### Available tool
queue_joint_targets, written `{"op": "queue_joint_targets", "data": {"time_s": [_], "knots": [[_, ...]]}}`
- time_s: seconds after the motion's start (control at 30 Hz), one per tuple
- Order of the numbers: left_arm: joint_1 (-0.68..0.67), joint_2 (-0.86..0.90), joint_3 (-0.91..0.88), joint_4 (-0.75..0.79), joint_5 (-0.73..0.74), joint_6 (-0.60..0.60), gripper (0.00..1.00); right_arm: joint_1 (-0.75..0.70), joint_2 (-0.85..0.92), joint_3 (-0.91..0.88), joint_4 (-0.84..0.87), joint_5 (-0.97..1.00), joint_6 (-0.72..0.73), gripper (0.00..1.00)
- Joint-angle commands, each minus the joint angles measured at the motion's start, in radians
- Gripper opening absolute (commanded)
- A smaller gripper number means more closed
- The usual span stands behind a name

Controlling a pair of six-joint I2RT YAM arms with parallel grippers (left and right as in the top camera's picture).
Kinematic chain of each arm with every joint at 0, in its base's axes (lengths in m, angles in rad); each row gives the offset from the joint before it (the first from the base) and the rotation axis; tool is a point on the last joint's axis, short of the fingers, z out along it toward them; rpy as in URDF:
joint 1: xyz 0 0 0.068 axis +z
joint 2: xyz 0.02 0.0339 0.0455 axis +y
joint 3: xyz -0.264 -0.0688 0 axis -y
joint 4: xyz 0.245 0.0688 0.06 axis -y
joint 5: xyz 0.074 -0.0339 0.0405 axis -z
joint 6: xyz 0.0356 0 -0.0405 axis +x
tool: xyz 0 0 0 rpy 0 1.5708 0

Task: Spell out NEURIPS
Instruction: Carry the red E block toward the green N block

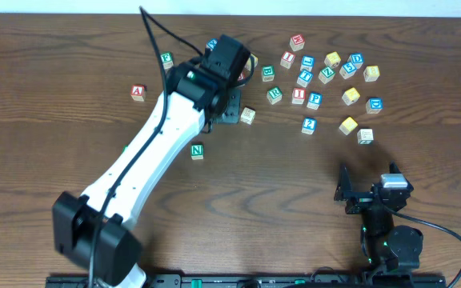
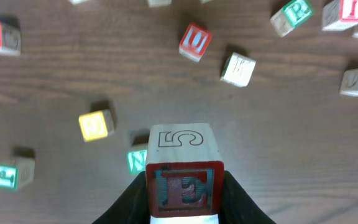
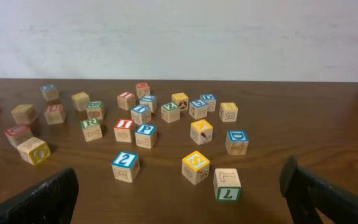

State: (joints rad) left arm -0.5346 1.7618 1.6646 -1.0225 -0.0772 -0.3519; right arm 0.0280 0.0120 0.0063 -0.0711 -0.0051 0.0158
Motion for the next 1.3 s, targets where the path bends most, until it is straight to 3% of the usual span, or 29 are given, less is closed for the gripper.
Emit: {"op": "queue_joint_targets", "data": {"time_s": [0.0, 0.57, 1.27], "knots": [[-0.013, -0.068, -0.128, 0.045, -0.002, -0.074, 0.08, -0.008, -0.005, -0.001, -0.005, -0.002, 0.013, 0.99], [-0.089, -0.124, -0.383, 0.223, -0.003, -0.273, 0.08, -0.008, -0.005, -0.001, -0.005, -0.002, 0.013, 0.99], [-0.089, -0.121, -0.483, 0.281, -0.035, -0.29, 0.08, -0.008, -0.005, -0.001, -0.005, -0.002, 0.013, 0.99]]}}
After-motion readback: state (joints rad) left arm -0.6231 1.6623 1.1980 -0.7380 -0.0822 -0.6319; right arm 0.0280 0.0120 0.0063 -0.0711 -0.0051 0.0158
